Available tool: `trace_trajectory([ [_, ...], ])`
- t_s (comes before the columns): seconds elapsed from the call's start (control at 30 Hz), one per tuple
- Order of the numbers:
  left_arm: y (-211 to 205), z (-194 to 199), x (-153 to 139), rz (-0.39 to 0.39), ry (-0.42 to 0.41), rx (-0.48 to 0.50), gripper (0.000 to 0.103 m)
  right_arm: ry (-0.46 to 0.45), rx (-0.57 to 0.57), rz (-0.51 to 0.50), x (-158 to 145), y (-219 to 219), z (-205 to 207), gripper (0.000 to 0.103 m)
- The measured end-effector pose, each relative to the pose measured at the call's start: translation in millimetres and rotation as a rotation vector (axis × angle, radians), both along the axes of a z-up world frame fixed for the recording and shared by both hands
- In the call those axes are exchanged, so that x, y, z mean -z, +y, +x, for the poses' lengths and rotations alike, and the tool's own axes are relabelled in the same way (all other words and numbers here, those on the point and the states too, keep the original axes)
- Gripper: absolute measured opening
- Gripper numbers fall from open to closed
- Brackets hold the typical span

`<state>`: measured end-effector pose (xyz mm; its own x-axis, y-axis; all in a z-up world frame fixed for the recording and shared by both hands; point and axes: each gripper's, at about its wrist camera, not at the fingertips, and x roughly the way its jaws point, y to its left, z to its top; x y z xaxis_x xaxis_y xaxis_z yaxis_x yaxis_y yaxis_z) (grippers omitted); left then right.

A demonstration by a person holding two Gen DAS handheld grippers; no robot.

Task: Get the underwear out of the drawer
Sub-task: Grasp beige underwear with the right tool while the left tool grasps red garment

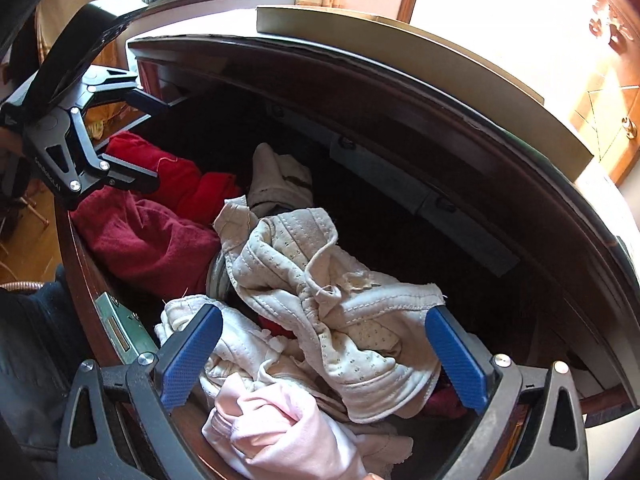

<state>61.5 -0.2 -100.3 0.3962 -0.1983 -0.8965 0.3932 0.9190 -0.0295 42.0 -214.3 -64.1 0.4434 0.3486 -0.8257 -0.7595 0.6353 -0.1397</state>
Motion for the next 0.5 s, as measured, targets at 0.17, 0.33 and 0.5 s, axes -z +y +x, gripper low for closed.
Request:
trace_trajectory([
  [0.17,-9,13,15,0.042,0.091,0.050,0.095,0.015,0.006,-0.020,3,3,7,0.102],
  [0.33,-11,20,25,0.032,0.136,0.075,0.086,0.008,0.010,-0.052,3,9,11,0.102],
  [0.5,-11,20,25,0.041,0.112,0.077,0.072,0.037,-0.001,-0.066,3,18,19,0.102],
])
